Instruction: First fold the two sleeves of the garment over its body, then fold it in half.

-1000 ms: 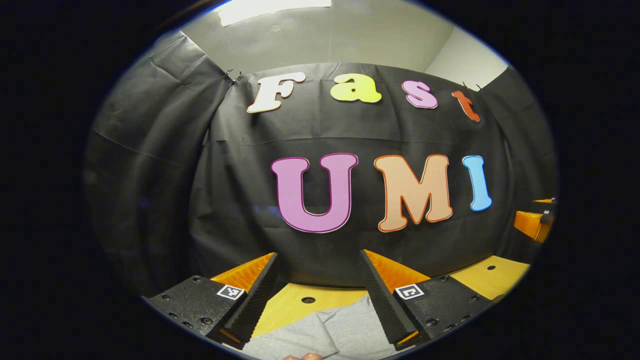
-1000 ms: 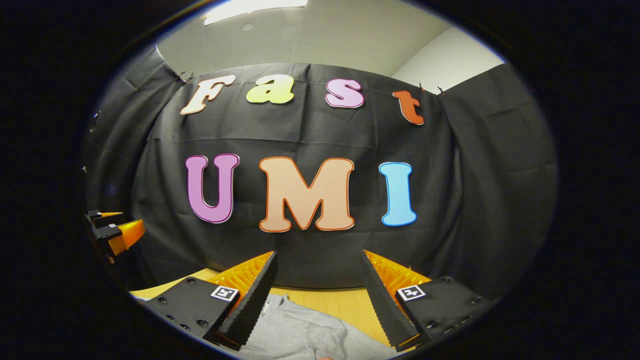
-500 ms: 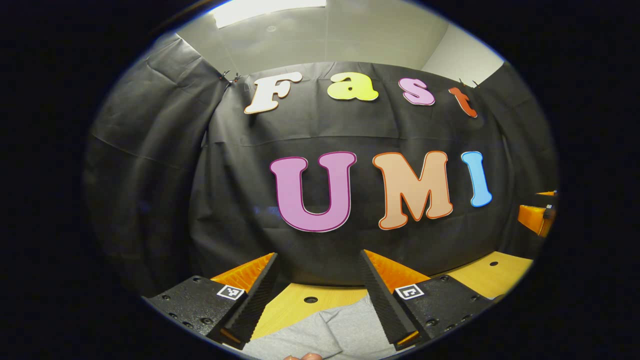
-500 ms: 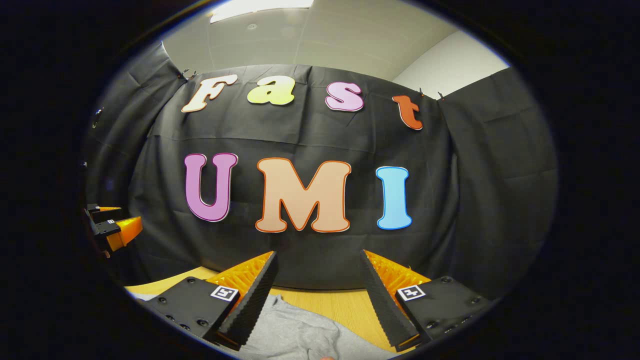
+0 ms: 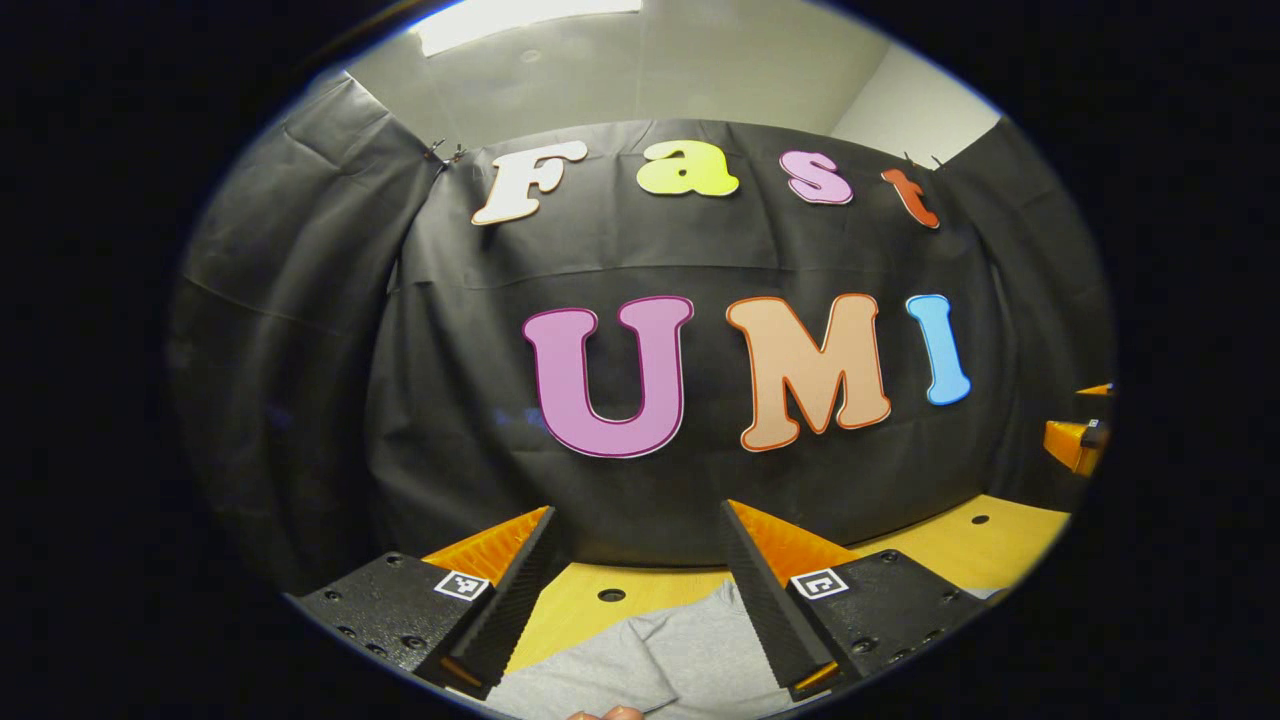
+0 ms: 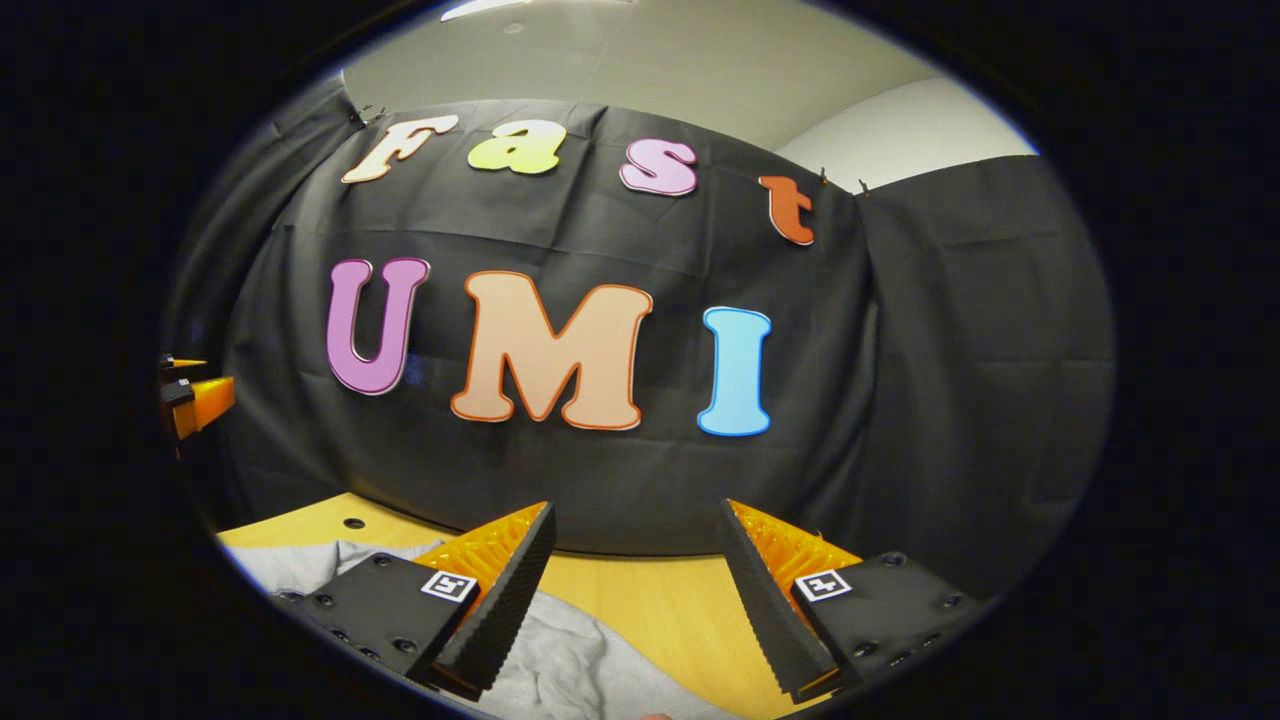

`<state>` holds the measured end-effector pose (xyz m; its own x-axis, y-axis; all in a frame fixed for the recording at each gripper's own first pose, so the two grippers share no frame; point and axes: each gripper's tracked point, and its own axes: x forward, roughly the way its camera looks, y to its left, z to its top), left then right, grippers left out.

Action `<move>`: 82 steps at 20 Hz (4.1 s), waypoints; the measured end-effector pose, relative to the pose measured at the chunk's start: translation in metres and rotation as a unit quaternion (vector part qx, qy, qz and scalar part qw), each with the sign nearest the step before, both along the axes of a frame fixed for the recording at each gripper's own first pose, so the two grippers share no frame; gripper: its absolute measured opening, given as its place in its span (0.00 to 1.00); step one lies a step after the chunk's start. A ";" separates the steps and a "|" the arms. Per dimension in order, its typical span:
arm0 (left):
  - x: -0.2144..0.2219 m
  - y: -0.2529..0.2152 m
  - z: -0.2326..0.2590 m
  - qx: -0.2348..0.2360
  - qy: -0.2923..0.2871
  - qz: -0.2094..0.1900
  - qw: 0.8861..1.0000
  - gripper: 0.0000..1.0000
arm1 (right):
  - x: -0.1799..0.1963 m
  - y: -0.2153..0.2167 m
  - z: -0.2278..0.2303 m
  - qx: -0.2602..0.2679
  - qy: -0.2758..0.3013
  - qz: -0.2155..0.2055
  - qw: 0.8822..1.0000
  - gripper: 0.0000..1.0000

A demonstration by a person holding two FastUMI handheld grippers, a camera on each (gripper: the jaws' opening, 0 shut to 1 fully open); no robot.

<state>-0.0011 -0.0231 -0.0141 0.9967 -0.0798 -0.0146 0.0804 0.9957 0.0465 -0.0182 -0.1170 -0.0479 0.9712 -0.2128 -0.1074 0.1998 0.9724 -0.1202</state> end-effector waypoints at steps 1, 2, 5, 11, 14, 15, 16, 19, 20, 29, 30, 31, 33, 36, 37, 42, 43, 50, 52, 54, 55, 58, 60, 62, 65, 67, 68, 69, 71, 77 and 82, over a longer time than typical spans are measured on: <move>-0.001 -0.002 -0.001 0.000 0.001 -0.002 1.000 0.93 | -0.003 -0.008 -0.004 -0.003 0.006 -0.005 1.000 0.96; -0.001 -0.004 -0.001 -0.001 0.002 -0.004 1.000 0.94 | -0.007 -0.016 -0.009 -0.008 0.013 -0.010 1.000 0.99; -0.001 -0.011 -0.001 -0.002 0.003 -0.012 1.000 0.96 | -0.017 -0.042 -0.025 -0.023 0.041 -0.020 0.999 1.00; -0.001 -0.026 -0.003 -0.004 0.004 -0.024 1.000 0.96 | -0.050 -0.086 -0.061 -0.030 0.098 -0.046 0.994 0.99; -0.002 -0.033 -0.003 -0.003 0.004 -0.030 1.000 0.96 | -0.071 -0.109 -0.087 -0.023 0.132 -0.063 0.989 0.99; -0.002 -0.034 -0.002 -0.002 0.004 -0.032 0.999 0.96 | -0.078 -0.118 -0.095 -0.019 0.145 -0.071 0.987 0.99; -0.001 -0.037 -0.001 -0.002 0.003 -0.034 0.999 0.96 | -0.087 -0.129 -0.104 -0.016 0.157 -0.080 0.984 0.99; -0.001 -0.040 -0.004 -0.001 0.006 -0.038 0.999 0.99 | -0.111 -0.154 -0.132 0.000 0.191 -0.106 0.976 1.00; -0.001 -0.042 -0.005 -0.001 0.008 -0.039 0.999 0.99 | -0.120 -0.160 -0.141 0.004 0.202 -0.112 0.973 1.00; -0.002 -0.045 -0.006 0.003 0.009 -0.040 0.999 0.96 | -0.200 -0.175 -0.225 0.026 0.319 -0.132 0.938 1.00; -0.002 -0.044 -0.009 0.004 0.014 -0.040 0.999 0.96 | -0.210 -0.176 -0.232 0.029 0.332 -0.134 0.933 1.00; -0.002 -0.043 -0.012 0.005 0.018 -0.039 0.999 0.96 | -0.218 -0.174 -0.240 0.036 0.343 -0.134 0.929 1.00; -0.002 -0.042 -0.015 0.007 0.021 -0.036 0.999 0.96 | -0.232 -0.168 -0.256 0.046 0.363 -0.134 0.921 1.00; -0.001 -0.043 -0.013 0.007 0.020 -0.035 0.999 0.96 | -0.254 -0.163 -0.276 0.066 0.392 -0.138 0.907 1.00; -0.002 -0.044 -0.014 0.007 0.020 -0.036 0.999 0.96 | -0.261 -0.161 -0.281 0.074 0.400 -0.141 0.903 1.00; -0.002 -0.045 -0.017 0.007 0.023 -0.036 0.999 0.96 | -0.282 -0.153 -0.301 0.105 0.425 -0.149 0.887 1.00; -0.002 -0.045 -0.019 0.007 0.024 -0.036 0.999 0.96 | -0.284 -0.152 -0.303 0.108 0.431 -0.150 0.883 1.00; 0.000 -0.043 -0.023 0.008 0.029 -0.034 0.999 0.96 | -0.289 -0.143 -0.315 0.172 0.437 -0.178 0.865 0.92; 0.002 -0.043 -0.023 0.008 0.029 -0.033 0.999 0.96 | -0.287 -0.138 -0.313 0.175 0.438 -0.174 0.864 0.73; 0.002 -0.042 -0.023 0.012 0.029 -0.032 0.999 0.96 | -0.282 -0.134 -0.312 0.174 0.437 -0.183 0.864 0.37; 0.002 -0.041 -0.022 0.012 0.027 -0.030 0.999 0.96 | -0.282 -0.134 -0.309 0.170 0.436 -0.191 0.863 0.19; 0.003 -0.037 -0.018 0.014 0.020 -0.026 0.999 0.99 | -0.277 -0.124 -0.312 0.178 0.437 -0.182 0.863 0.05; 0.004 -0.032 -0.018 0.015 0.020 -0.020 0.999 0.99 | -0.269 -0.128 -0.304 0.176 0.427 -0.182 0.868 0.04; 0.004 -0.029 -0.023 0.011 0.027 -0.015 0.999 0.96 | -0.253 -0.127 -0.293 0.200 0.407 -0.188 0.871 0.05; 0.000 -0.024 -0.027 0.007 0.035 -0.009 0.999 0.96 | -0.224 -0.131 -0.276 0.235 0.379 -0.192 0.874 0.05; -0.001 -0.019 -0.025 0.007 0.032 -0.002 0.999 0.96 | -0.201 -0.131 -0.263 0.247 0.361 -0.187 0.880 0.05; -0.002 -0.015 -0.024 0.009 0.031 0.001 0.999 0.96 | -0.188 -0.129 -0.257 0.251 0.351 -0.182 0.884 0.05; -0.003 -0.011 -0.024 0.011 0.030 0.005 0.999 0.96 | -0.174 -0.129 -0.251 0.251 0.342 -0.177 0.888 0.05; -0.004 -0.002 -0.022 0.014 0.027 0.015 0.999 0.96 | -0.147 -0.125 -0.238 0.250 0.328 -0.163 0.896 0.05; -0.008 0.031 -0.020 0.015 0.029 0.053 0.998 0.99 | -0.066 -0.094 -0.203 0.240 0.288 -0.102 0.922 0.05; -0.019 0.064 -0.016 0.030 0.027 0.087 0.995 0.96 | -0.011 -0.049 -0.186 0.218 0.272 -0.038 0.937 0.05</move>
<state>-0.0203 0.0408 -0.0296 0.9931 0.0957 -0.0683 -0.0881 0.9904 0.1066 -0.0289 -0.1659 -0.2343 0.7316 -0.1010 -0.6742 0.2954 0.9383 0.1800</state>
